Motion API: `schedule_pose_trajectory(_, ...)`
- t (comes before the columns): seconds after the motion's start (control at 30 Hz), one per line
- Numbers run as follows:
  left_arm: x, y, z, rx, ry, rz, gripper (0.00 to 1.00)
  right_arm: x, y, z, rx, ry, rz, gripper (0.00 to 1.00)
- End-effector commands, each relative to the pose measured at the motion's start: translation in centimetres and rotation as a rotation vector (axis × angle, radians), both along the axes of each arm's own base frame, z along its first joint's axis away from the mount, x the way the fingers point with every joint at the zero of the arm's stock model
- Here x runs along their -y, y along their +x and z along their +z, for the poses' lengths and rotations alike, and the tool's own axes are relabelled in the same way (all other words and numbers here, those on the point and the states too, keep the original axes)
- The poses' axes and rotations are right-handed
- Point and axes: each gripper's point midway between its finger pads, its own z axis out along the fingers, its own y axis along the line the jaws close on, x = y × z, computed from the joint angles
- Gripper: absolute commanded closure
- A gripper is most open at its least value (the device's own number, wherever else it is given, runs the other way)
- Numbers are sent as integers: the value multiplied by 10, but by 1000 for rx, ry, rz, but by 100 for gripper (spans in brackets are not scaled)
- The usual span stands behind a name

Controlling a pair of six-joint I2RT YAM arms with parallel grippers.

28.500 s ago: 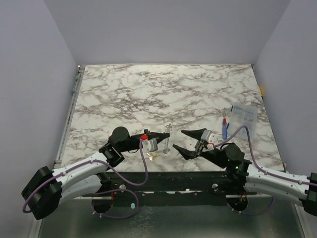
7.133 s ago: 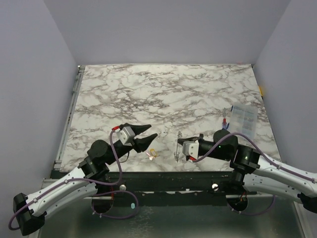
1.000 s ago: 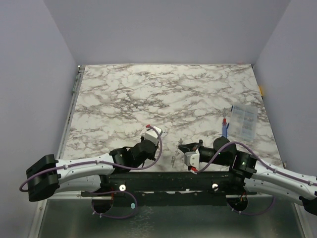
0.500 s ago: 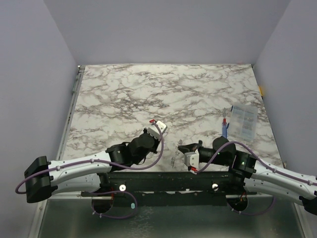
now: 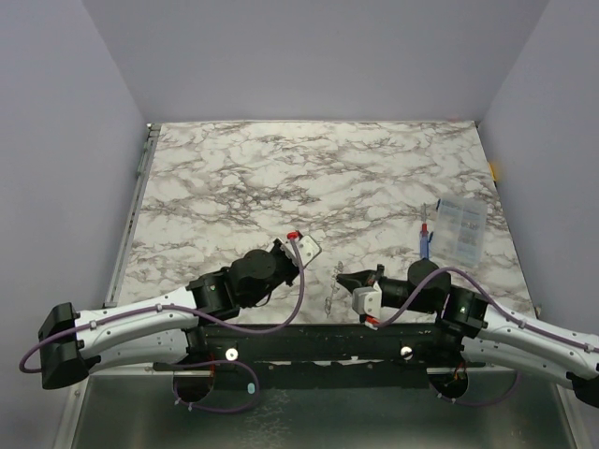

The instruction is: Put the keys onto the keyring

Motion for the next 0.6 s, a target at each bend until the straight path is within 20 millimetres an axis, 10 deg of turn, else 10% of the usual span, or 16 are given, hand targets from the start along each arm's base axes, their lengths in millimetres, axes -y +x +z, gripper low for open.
schedule_pose_trajectory(0.0,25,-21,24,103,-9,-223,100,-7,-8,23,8,113,40,99)
schedule_pose_trajectory(0.57,50,-60,26,336,43,-584,100,-12,-22,38,-63,217,91,100)
